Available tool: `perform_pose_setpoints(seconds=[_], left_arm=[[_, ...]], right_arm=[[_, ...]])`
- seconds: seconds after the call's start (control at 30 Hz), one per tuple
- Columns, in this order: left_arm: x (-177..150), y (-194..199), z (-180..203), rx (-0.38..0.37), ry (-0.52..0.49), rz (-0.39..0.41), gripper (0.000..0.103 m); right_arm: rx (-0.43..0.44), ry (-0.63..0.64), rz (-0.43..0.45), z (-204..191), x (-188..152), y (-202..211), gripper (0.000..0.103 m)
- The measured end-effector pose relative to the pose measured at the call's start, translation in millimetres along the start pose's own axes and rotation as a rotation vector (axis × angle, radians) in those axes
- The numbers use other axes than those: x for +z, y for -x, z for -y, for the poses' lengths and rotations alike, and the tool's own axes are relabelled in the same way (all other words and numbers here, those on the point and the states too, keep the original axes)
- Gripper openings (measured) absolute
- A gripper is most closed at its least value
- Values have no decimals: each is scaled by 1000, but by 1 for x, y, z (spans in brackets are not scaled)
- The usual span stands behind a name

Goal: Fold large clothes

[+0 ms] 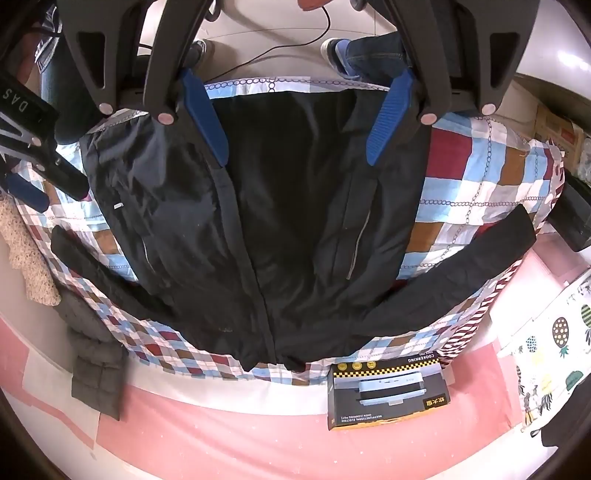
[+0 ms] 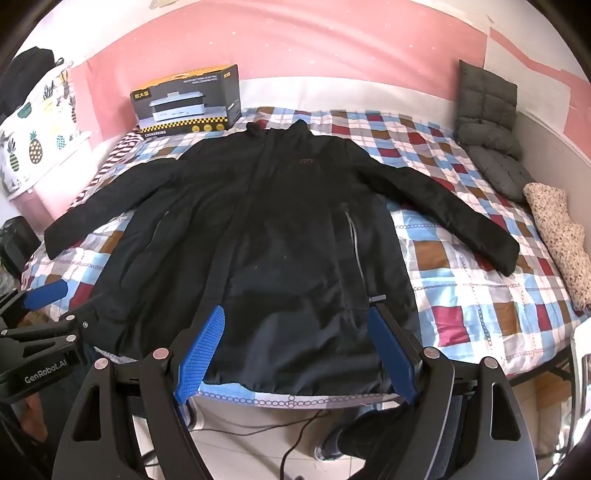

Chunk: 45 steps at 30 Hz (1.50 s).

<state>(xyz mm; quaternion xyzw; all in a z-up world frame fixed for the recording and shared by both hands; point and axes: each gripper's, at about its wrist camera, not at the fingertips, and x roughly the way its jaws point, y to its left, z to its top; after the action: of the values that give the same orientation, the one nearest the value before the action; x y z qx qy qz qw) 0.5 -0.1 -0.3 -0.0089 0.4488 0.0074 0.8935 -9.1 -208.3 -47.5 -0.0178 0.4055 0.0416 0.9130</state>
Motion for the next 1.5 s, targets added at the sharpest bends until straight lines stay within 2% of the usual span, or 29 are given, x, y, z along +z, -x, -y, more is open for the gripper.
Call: perform_pose_setpoints(seconds=[1.5], left_arm=[[-7,-2,-2,-9,6,5,79]], right_arm=[[0,3,-3,-1,-1,-1,80]])
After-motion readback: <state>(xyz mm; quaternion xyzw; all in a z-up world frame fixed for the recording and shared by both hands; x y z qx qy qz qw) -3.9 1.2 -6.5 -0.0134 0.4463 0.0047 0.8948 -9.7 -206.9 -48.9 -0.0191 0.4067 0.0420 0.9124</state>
